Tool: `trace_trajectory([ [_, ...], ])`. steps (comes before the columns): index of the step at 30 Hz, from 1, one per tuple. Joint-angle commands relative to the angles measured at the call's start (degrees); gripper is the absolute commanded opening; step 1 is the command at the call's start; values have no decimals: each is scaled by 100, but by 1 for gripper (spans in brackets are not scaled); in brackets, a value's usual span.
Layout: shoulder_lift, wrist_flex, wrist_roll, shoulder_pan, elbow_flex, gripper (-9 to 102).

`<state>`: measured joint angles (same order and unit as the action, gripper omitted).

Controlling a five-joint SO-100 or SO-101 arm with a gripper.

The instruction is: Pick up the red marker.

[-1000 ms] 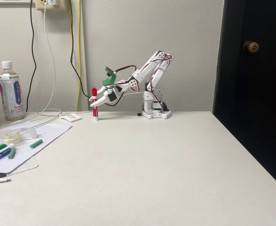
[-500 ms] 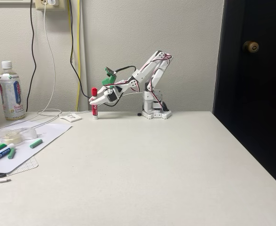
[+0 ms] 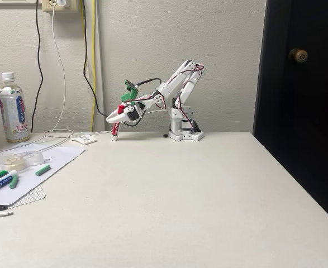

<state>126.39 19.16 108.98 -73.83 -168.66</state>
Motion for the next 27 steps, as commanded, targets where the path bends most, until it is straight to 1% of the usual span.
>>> trace_trajectory([
  [1, -35, 26, -88, -9, 26, 0],
  [6, -88, 105, -105, 0, 35, 1],
  [12, -264, 308, 35, -79, 105, 13],
  [17, 62, -229, 18, -105, 193, 17],
  [19, 88, -237, 79, -141, 202, 20],
  [23, 9, -132, 123, -149, 202, 24],
  [27, -396, 264, 176, -167, 193, 29],
])
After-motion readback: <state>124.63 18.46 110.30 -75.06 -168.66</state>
